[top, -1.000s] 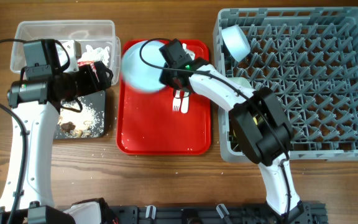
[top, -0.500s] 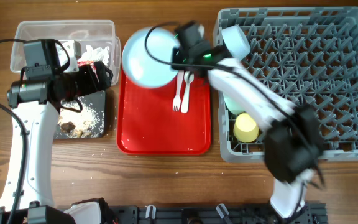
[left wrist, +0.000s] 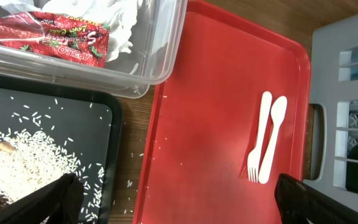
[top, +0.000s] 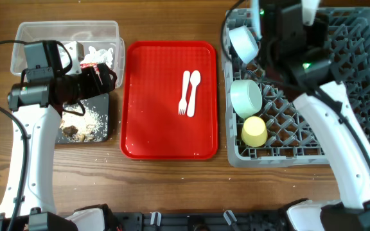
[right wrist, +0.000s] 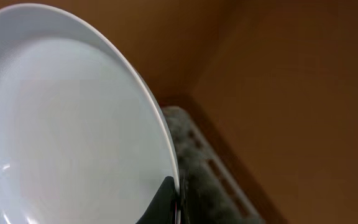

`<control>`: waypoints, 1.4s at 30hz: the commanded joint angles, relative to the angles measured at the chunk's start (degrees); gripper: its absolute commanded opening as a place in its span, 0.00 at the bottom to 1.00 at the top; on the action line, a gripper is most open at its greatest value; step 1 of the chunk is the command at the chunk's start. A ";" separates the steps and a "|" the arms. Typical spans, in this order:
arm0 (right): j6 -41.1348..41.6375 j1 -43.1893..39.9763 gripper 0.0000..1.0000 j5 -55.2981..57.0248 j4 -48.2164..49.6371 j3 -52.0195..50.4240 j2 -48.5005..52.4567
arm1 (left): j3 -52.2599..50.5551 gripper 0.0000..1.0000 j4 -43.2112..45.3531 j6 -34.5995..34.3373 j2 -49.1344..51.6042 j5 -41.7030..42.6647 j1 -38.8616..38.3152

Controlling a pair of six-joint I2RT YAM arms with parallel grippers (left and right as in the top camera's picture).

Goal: Sort waste into correct bins and load items into the dishwasher rack
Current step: 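Lift the plate and carry it into the dish rack, then stand the plate upright in the rack's back row and release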

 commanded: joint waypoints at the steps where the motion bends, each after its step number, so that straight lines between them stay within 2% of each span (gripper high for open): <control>1: -3.74 -3.98 0.04 6.19 2.60 -1.92 3.04 | 0.79 1.00 0.15 0.31 -0.37 -0.11 0.28; 8: -13.70 -6.08 0.04 5.29 12.44 -3.45 11.41 | 0.79 1.00 0.15 0.31 -0.37 -0.11 0.28; 15: -13.79 -6.08 0.04 1.77 13.70 -3.45 18.97 | 0.79 1.00 0.15 0.31 -0.37 -0.11 0.28; 20: -13.64 -6.08 0.05 -5.81 13.35 -3.45 23.17 | 0.79 1.00 0.15 0.31 -0.37 -0.11 0.28; 21: -13.62 -6.08 0.15 -8.70 13.25 -3.45 23.45 | 0.79 1.00 0.15 0.31 -0.37 -0.11 0.28; 22: -13.62 -6.08 0.43 -10.71 13.25 -3.45 23.45 | 0.79 1.00 0.15 0.31 -0.37 -0.11 0.28; 23: -13.53 -6.08 0.63 -12.37 13.25 -3.45 23.43 | 0.79 1.00 0.15 0.31 -0.37 -0.11 0.28; 24: -12.83 -6.08 0.90 -12.83 13.44 -3.41 23.39 | 0.79 1.00 0.15 0.31 -0.37 -0.11 0.28; 25: -11.69 -6.08 1.00 -12.81 13.38 -3.32 23.17 | 0.79 1.00 0.15 0.31 -0.37 -0.11 0.28; 28: -10.38 -6.08 1.00 -14.19 12.90 -3.32 20.94 | 0.79 1.00 0.15 0.31 -0.37 -0.11 0.28; 32: -10.29 -6.08 1.00 -23.39 7.93 -3.32 12.28 | 0.79 1.00 0.15 0.31 -0.37 -0.11 0.28; 34: -7.32 -5.81 1.00 -38.71 3.28 -3.32 5.64 | 0.79 1.00 0.15 0.31 -0.37 -0.11 0.28; 36: -6.25 -5.81 1.00 -64.30 1.11 -3.32 1.57 | 0.79 1.00 0.15 0.31 -0.37 -0.11 0.28; 38: 1.20 -5.64 1.00 -79.41 2.89 -3.34 1.44 | 0.79 1.00 0.15 0.31 -0.37 -0.11 0.28; 40: 6.14 -3.72 1.00 -81.66 4.63 -3.39 2.93 | 0.79 1.00 0.15 0.31 -0.37 -0.11 0.28; 42: 8.33 -0.66 1.00 -77.40 5.44 -3.39 4.66 | 0.79 1.00 0.15 0.31 -0.37 -0.13 0.28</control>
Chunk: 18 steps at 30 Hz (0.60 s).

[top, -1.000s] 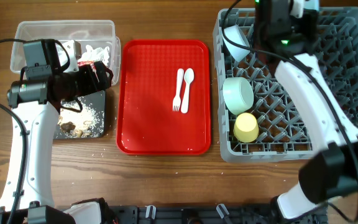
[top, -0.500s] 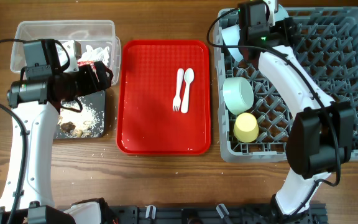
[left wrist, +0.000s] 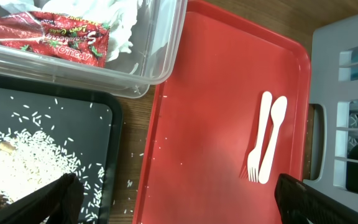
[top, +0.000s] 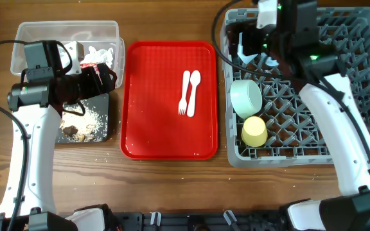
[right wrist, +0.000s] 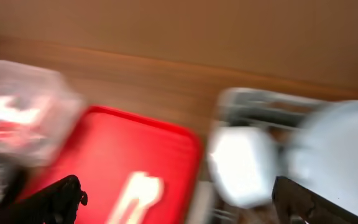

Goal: Sort waste into correct bins and load items into the dishwasher rack
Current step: 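Stand the plate upright in the rack's back row and release, then reach the right gripper to the red tray and grasp the white spoon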

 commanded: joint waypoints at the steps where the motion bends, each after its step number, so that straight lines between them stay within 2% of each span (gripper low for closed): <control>1: 8.79 6.91 1.00 -2.93 0.66 0.22 4.61 | 0.79 1.00 0.13 0.31 -0.37 -0.09 0.28; 6: 8.92 18.53 1.00 10.71 -3.91 0.22 12.17 | 0.79 1.00 0.13 0.31 -0.37 -0.09 0.28; 10: 8.15 20.39 1.00 7.58 -8.22 0.22 16.68 | 0.79 1.00 0.13 0.31 -0.37 -0.09 0.28; 14: 8.13 20.39 0.99 8.55 -8.00 0.11 18.12 | 0.79 1.00 0.13 0.31 -0.37 -0.09 0.28; 15: 8.15 20.39 0.91 9.53 -7.50 0.11 19.15 | 0.79 1.00 0.13 0.31 -0.37 -0.09 0.28; 18: 8.37 20.39 0.82 12.94 -7.13 0.11 22.60 | 0.79 1.00 0.13 0.31 -0.37 -0.09 0.28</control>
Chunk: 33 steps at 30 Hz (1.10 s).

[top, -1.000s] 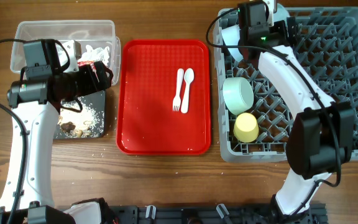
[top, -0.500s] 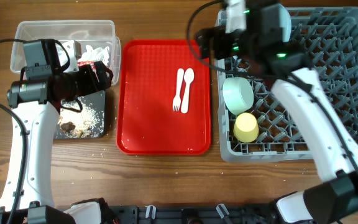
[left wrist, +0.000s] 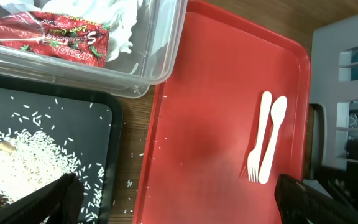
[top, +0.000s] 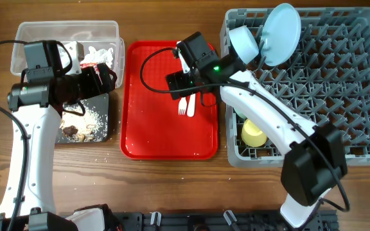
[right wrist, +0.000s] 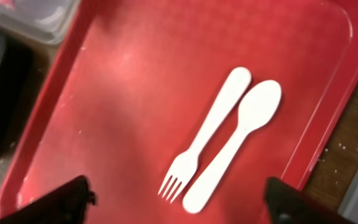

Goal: Sort waste into correct bins and load items into the dishwasher rack
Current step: 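Reach the right gripper to the red tray and grasp the white spoon, then carry the spoon into the rack and drop it in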

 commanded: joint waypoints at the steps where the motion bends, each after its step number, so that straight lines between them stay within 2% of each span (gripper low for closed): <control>1: 0.22 0.15 0.79 5.09 0.83 0.11 5.66 | 0.79 1.00 0.15 0.31 -0.37 -0.11 0.28; 2: 0.20 0.15 0.76 5.20 1.49 0.11 7.17 | 0.79 1.00 0.15 0.31 -0.37 -0.11 0.28; 3: 0.20 0.15 0.66 5.20 1.81 0.11 9.40 | 0.79 1.00 0.15 0.31 -0.37 -0.11 0.28; 5: 0.96 -0.02 0.59 7.08 2.10 0.11 12.24 | 0.79 1.00 0.15 0.31 -0.37 -0.11 0.28; 8: 4.79 -1.97 0.52 9.25 4.42 0.11 14.49 | 0.79 1.00 0.15 0.31 -0.37 -0.11 0.28; 15: 5.20 -3.98 0.41 7.96 5.92 0.04 18.80 | 0.79 1.00 0.15 0.31 -0.37 -0.11 0.28; 17: 5.11 -3.96 0.29 7.96 5.22 0.04 18.82 | 0.79 1.00 0.15 0.31 -0.37 -0.11 0.28; 19: 5.14 -3.96 0.06 7.93 4.24 0.04 18.82 | 0.79 1.00 0.15 0.31 -0.37 -0.11 0.28; 26: 4.52 -4.07 0.04 5.33 -1.49 0.39 16.44 | 0.79 1.00 0.15 0.31 -0.37 -0.11 0.28; 30: 3.08 -4.07 0.04 5.33 -1.68 0.42 10.82 | 0.79 1.00 0.15 0.31 -0.37 -0.11 0.28; 33: 2.99 -4.07 0.04 5.35 -2.08 0.42 3.04 | 0.79 1.00 0.15 0.31 -0.37 -0.11 0.28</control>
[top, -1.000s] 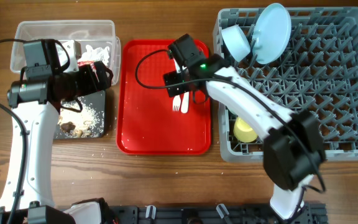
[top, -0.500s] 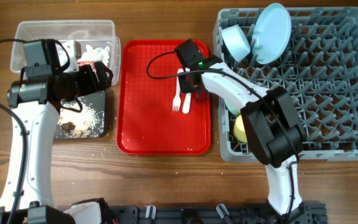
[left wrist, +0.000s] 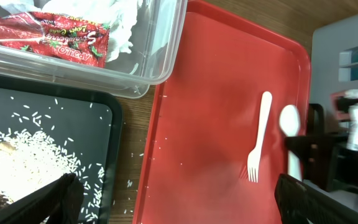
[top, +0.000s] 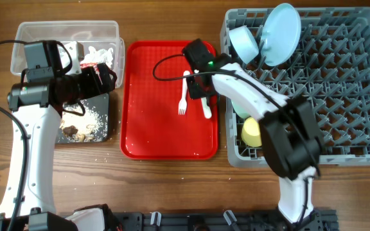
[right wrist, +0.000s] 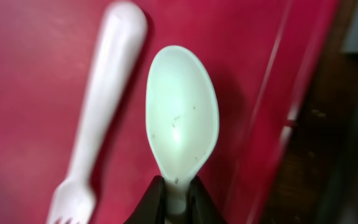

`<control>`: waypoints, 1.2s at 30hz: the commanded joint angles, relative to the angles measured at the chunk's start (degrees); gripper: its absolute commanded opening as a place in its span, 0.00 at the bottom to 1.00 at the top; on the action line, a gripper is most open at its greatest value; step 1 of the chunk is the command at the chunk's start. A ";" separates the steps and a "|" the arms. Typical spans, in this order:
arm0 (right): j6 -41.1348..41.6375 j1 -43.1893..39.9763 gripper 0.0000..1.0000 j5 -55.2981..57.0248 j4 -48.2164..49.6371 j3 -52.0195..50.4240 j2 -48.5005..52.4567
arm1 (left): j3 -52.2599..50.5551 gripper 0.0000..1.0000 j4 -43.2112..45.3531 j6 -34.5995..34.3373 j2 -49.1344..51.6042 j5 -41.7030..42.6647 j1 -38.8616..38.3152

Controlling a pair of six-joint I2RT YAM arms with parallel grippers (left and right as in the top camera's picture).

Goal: Sort waste into correct bins and load items into the dishwasher rack
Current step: 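Carry the spoon into the rack and drop it in, then return the right gripper to the tray and grasp the white fork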

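Note:
A white plastic spoon (right wrist: pixel 182 124) lies at the right side of the red tray (top: pixel 153 128), and my right gripper (right wrist: pixel 176 196) is shut on its handle. From overhead the right gripper (top: pixel 201 86) sits low over the tray's right edge, with the spoon (top: pixel 206 108) under it. A white fork (top: pixel 183 93) lies free just to its left, also seen as the fork (right wrist: pixel 101 112). My left gripper (left wrist: pixel 174 190) hangs open over the black tray of rice (left wrist: pixel 36 149) and holds nothing. The grey dishwasher rack (top: pixel 339 96) stands at the right.
The rack holds a pale blue plate (top: pixel 281 25), a white bowl (top: pixel 243 42) and a yellow cup (top: pixel 254 131). A clear bin (top: pixel 31 32) at the back left holds a red wrapper (left wrist: pixel 48 37) and crumpled tissue (left wrist: pixel 104 15).
My right gripper was open above the fork and spoon lying side by side. Now it is down at the tray and shut on the spoon, which sits further right, apart from the fork.
My right gripper first held the plate over the rack's back left corner. Then it was open above the rack, and later the plate stood in the rack while the gripper hung open over the tray. Now it grips the spoon. The left arm has not moved.

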 commanded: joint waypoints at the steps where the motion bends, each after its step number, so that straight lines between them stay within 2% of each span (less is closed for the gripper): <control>1: -1.22 0.09 0.04 -0.74 -0.09 0.13 -11.43 | 0.79 1.00 0.15 0.31 -0.37 -0.11 0.26; 5: -2.40 0.00 0.04 -0.70 -1.29 0.13 -21.94 | 0.79 1.00 0.15 0.31 -0.37 -0.11 0.26; 9: -2.34 -5.97 0.04 0.72 -7.63 0.11 -29.42 | 0.79 1.00 0.13 0.31 -0.37 -0.11 0.26; 15: -2.56 -19.19 0.04 5.42 -17.18 -2.12 -29.81 | 0.79 1.00 0.15 0.31 -0.37 -0.11 0.26; 20: -3.06 -22.27 0.06 14.01 -13.57 -10.93 -29.68 | 0.79 1.00 0.15 0.31 -0.37 -0.11 0.26; 21: -3.80 -22.27 0.25 14.40 -12.83 -12.04 -29.59 | 0.79 1.00 0.15 0.31 -0.37 -0.11 0.26; 22: -4.00 -22.27 0.55 14.51 -12.04 -12.79 -29.59 | 0.79 1.00 0.15 0.31 -0.37 -0.11 0.26; 23: -4.02 -22.27 0.72 14.53 -11.50 -13.03 -29.59 | 0.79 1.00 0.15 0.31 -0.37 -0.11 0.26; 24: -4.04 -22.27 0.80 14.53 -10.78 -13.03 -29.62 | 0.79 1.00 0.15 0.31 -0.37 -0.11 0.26; 25: -4.04 -22.25 0.83 14.23 -9.73 -13.00 -29.62 | 0.79 1.00 0.15 0.31 -0.37 -0.11 0.26; 26: -4.13 -22.25 0.84 13.44 -9.38 -12.66 -29.62 | 0.79 1.00 0.15 0.31 -0.37 -0.11 0.26; 29: -10.64 -21.16 0.83 2.08 -10.03 -6.38 -29.79 | 0.79 1.00 0.15 0.31 -0.37 -0.11 0.26; 31: -10.67 -17.29 0.70 -6.38 -9.05 -0.57 -29.77 | 0.79 1.00 0.15 0.31 -0.37 -0.11 0.26; 32: -10.16 -14.08 0.69 -10.27 -6.43 0.00 -29.77 | 0.79 1.00 0.15 0.31 -0.37 -0.11 0.26; 36: -6.03 -3.58 0.69 -11.30 0.79 0.00 -25.51 | 0.79 1.00 0.15 0.31 -0.37 -0.11 0.26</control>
